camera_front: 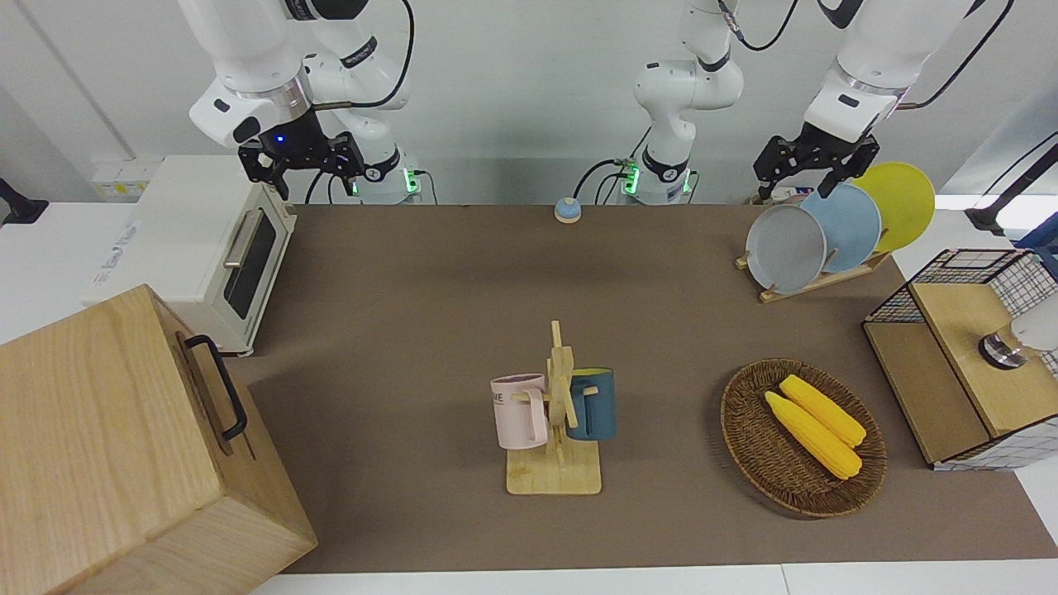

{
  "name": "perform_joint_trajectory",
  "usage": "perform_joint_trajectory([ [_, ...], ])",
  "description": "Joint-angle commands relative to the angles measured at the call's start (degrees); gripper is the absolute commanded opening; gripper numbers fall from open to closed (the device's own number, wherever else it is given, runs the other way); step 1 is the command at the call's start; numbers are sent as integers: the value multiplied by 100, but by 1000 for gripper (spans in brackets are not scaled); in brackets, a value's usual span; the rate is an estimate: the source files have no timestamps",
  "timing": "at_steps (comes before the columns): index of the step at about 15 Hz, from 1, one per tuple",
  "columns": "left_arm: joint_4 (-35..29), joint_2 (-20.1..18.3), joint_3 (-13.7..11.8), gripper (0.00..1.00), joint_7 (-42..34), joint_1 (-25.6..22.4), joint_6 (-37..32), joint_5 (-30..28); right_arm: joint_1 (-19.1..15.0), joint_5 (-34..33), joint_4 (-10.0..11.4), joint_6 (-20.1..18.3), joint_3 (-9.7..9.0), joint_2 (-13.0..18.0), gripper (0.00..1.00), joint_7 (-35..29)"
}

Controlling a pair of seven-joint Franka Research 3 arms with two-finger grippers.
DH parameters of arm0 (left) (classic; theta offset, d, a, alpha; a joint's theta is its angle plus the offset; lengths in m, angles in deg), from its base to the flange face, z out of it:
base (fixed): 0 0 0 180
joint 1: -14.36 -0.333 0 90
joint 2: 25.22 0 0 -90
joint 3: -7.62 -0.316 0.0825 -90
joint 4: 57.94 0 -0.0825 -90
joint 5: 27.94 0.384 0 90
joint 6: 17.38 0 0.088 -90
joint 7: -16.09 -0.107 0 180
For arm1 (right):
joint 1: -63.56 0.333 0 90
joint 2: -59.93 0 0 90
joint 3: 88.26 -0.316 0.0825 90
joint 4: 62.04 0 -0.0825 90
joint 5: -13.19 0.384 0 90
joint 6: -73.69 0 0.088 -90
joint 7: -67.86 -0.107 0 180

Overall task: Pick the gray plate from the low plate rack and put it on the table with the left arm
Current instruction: 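Move the left gripper down toward the gray plate in the low rack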

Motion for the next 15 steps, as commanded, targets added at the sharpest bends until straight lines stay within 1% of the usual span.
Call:
perform_joint_trajectory([
  [1,-113,-8,-127,993,373,86,-139,386,-147,-38,-55,-82,-134,14,983,-73],
  [7,-263,1,-180,993,377,78,-148,467,-147,-38,-55,-82,-134,14,983,-73],
  [11,-685,18,-189,993,298,86,-157,1003,-147,-38,-55,-82,-134,14,983,-73],
  [12,-860,9,-241,993,184,78,-157,1134,-147,-38,-55,-82,-134,14,983,-73],
  [15,-1274,-43,-434,993,-307,69,71,1162,-147,-38,-55,-82,-134,14,983,-73],
])
